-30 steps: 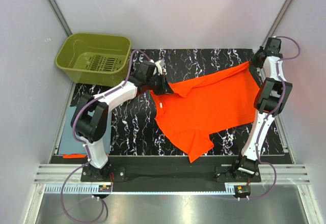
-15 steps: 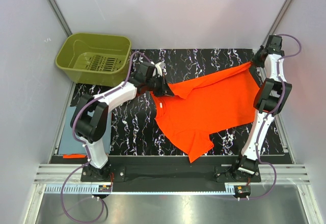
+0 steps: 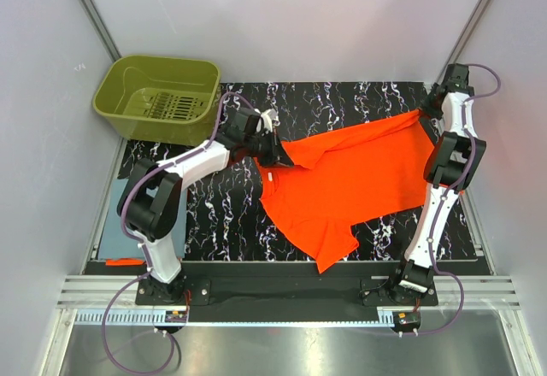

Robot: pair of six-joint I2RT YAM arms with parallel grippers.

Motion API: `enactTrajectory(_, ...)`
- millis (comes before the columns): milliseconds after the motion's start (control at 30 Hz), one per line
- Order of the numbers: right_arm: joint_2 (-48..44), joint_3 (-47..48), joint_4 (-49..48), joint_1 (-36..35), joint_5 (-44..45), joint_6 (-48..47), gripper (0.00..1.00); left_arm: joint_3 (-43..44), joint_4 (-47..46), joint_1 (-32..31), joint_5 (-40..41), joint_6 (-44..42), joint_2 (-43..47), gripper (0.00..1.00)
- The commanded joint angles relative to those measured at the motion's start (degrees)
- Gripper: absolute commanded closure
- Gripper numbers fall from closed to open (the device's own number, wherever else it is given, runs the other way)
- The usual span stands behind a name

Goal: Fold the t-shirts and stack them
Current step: Fold the tshirt

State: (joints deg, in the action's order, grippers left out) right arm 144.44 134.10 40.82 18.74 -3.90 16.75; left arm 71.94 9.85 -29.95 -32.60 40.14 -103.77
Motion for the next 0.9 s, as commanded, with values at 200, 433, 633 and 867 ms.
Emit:
enactTrajectory(200,0.49,3.62,1.45,0.33,2.06,-0.58,0.94,-3.12,-4.13,-0.19,-3.43,2.66,5.06,1.00)
enactTrajectory(433,1.28,3.62,2.51,0.24,2.58,-0.06,0.94,-3.13,-4.57,-0.19,-2.91,2.75,6.03,1.00)
enactTrajectory(633,1.63,4.67,4.36,0.24,3.64,0.65,0.90,-3.65,-4.57,0.07,-5.10,3.19,3.92,1.00)
enactTrajectory(867,2.86,6.95,8.31,0.24,6.27,2.05,0.77,-4.26,-2.91,0.07,-9.58,2.58,2.35,0.87)
